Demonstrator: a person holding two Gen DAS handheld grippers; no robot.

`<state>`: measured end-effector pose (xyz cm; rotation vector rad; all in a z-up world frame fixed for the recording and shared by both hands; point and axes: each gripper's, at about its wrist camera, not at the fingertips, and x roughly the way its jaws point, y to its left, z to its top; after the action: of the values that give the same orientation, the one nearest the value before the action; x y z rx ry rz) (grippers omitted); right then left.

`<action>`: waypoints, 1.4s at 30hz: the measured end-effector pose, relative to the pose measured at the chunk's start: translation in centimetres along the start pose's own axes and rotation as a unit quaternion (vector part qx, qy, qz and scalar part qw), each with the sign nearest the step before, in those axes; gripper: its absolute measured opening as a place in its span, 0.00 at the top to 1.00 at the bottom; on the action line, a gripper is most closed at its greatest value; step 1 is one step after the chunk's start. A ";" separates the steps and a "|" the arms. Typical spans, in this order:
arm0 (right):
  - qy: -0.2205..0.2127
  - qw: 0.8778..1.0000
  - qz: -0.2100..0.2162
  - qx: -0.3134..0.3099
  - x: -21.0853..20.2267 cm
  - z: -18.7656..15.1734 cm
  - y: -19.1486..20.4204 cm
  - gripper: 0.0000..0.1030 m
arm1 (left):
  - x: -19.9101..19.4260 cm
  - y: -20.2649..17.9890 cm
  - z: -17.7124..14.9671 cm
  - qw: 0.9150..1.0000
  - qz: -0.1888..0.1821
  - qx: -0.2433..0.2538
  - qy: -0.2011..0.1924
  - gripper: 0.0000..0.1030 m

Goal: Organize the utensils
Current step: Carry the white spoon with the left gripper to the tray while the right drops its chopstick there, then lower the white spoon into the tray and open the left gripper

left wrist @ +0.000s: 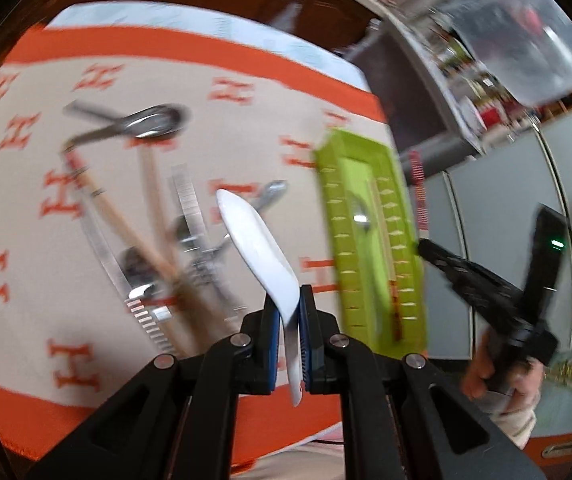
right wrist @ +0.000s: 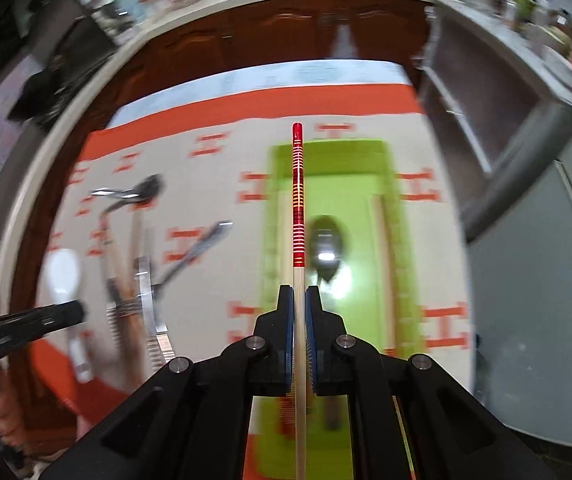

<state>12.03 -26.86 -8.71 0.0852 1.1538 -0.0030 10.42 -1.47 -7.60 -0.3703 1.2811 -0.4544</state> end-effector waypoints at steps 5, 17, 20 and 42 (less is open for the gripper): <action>0.017 1.000 -0.005 0.007 2.1 0.2 -2.5 0.95 | 2.3 -6.7 1.7 0.998 0.000 0.060 0.006 0.94; 0.008 0.998 0.007 0.068 4.2 -0.7 -5.6 0.79 | 10.5 -12.8 3.1 0.994 0.022 0.080 0.064 0.94; -0.017 0.994 -0.001 0.104 2.6 -1.5 -7.0 0.76 | 12.0 -12.6 3.1 0.995 0.026 0.069 0.073 0.94; -0.063 0.992 0.003 0.110 -2.4 -5.2 -6.3 0.71 | 6.9 -11.7 1.2 0.993 0.048 0.103 0.026 0.48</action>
<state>6.01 -32.91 -8.98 0.2807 1.0238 -0.1287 11.75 -14.98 -7.06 -0.1230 1.2837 -0.5125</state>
